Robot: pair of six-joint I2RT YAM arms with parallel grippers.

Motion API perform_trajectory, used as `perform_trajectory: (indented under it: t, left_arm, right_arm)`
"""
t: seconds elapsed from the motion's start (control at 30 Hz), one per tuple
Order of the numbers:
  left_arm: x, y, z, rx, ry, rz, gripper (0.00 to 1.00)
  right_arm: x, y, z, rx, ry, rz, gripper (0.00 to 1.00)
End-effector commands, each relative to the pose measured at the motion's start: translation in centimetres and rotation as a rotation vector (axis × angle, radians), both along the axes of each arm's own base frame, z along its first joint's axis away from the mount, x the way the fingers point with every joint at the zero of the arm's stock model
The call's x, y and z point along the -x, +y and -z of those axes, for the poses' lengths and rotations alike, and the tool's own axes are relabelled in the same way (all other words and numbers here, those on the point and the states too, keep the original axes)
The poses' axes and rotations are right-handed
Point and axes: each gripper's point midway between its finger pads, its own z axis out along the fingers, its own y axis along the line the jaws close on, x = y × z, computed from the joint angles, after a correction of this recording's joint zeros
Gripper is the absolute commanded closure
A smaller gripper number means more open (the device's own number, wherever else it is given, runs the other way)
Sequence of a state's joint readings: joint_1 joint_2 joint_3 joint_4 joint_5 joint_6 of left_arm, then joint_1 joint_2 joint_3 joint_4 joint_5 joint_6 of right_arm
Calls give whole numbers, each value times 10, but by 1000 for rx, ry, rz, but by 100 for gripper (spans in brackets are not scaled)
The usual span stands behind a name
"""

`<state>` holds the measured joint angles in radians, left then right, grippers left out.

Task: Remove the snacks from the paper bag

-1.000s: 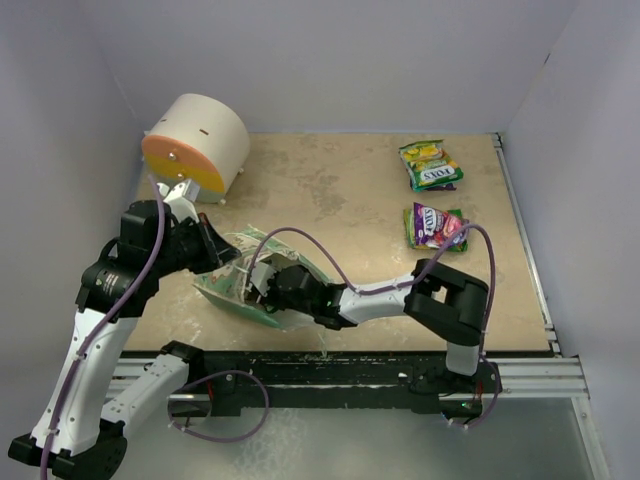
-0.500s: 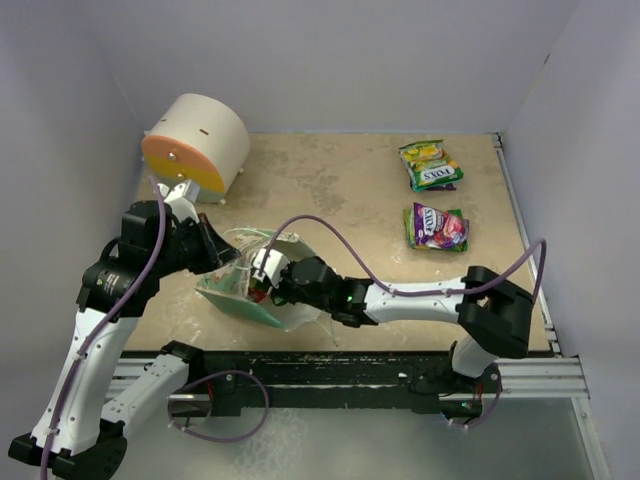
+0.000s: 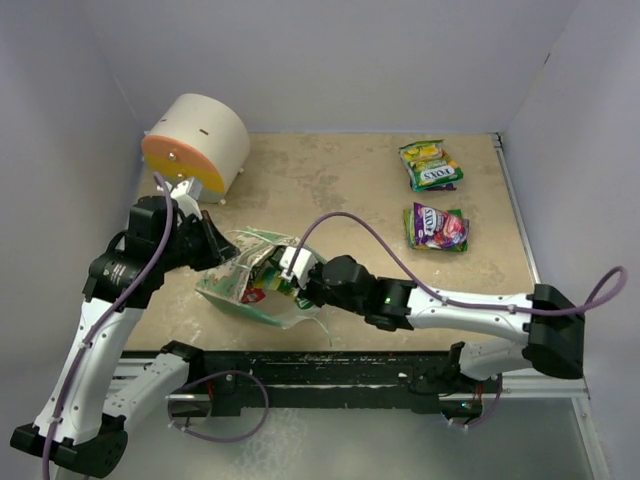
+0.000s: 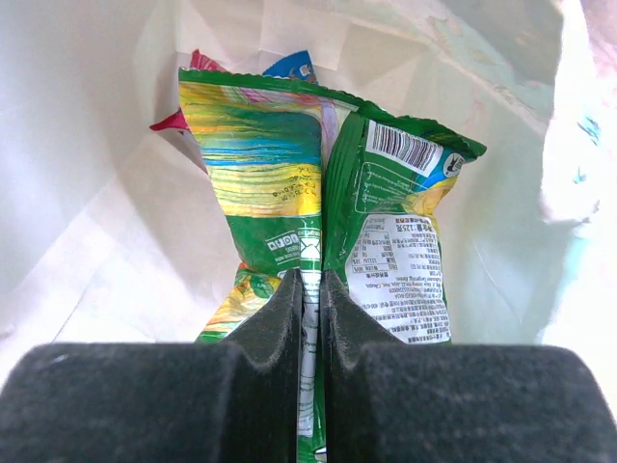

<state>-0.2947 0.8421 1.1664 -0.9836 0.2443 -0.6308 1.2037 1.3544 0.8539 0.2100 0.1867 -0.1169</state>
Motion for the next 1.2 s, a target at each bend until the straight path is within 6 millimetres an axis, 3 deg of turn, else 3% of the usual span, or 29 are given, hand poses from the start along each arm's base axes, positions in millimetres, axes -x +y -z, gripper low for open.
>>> perform_trajectory:
  t: [0.0, 0.2, 0.47, 0.63, 0.73, 0.83, 0.97, 1.17]
  left_arm:
    - [-10, 6, -8, -39, -40, -22, 100]
    - [-18, 8, -1, -68, -5, -41, 100]
    - [-26, 6, 6, -79, 22, -41, 100]
    - [-26, 6, 8, -81, 32, -40, 100]
    - [-25, 6, 9, -79, 39, -39, 100]
    - [-24, 6, 11, -83, 48, -40, 100]
    - [-21, 8, 9, -88, 51, -43, 100]
    - [-16, 8, 5, -86, 45, -31, 100]
  right_arm:
    - [14, -12, -40, -57, -40, -71, 100]
    - [38, -32, -79, -91, -92, -195, 100]
    - [47, -90, -137, -126, -230, -176, 100]
    - [1, -145, -178, -201, -364, 204, 100]
    - [-32, -176, -190, -233, -432, 500, 100]
    - [-66, -197, -185, -227, -434, 679, 100]
    - [-118, -237, -161, -276, -333, 923, 100]
    - [-171, -288, -101, -189, -252, 1100, 100]
